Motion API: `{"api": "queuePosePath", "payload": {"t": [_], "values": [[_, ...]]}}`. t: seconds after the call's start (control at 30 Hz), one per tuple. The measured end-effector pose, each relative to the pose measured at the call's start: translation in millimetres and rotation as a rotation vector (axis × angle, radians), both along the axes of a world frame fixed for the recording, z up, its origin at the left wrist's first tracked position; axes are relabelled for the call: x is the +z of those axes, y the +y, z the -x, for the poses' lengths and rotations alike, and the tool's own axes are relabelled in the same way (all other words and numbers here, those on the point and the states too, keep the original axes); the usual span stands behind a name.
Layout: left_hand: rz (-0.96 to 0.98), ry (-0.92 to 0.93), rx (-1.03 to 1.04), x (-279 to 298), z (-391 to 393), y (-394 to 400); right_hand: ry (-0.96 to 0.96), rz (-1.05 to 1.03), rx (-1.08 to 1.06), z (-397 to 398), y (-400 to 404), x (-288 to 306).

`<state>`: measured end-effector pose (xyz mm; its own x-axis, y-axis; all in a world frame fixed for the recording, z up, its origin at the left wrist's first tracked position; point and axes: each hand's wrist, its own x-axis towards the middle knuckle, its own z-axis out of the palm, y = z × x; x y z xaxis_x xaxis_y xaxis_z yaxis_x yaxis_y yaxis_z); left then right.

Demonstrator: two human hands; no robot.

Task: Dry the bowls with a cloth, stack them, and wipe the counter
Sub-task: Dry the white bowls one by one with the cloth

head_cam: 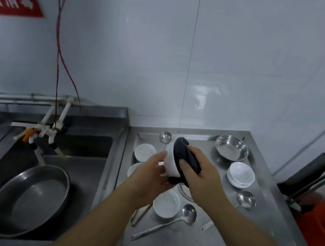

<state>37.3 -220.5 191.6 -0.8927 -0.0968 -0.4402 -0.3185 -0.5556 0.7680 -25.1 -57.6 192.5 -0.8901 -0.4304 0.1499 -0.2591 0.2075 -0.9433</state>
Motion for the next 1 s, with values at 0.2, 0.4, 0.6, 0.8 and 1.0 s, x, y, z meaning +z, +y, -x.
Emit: {"api": "queuePosePath", "payload": {"t": [0.2,0.4,0.6,0.8,1.0], "values": [[-0.021,0.101,-0.014,15.0,-1.2,7.2,0.065,0.037,0.114,-4.8,0.6,36.3],[-0.104,0.286,-0.071,26.0,4.0,23.7,0.114,-0.108,0.236,0.0,6.2,57.6],[-0.093,0.239,0.032,34.4,13.4,30.1,0.254,-0.338,0.279,13.6,9.3,71.5],[0.112,0.215,0.094,38.1,20.5,29.8,0.108,-0.545,0.249,19.8,5.2,88.9],[0.282,0.321,-0.081,34.3,29.5,3.0,-0.533,-0.153,0.222,22.8,10.7,109.7]]}}
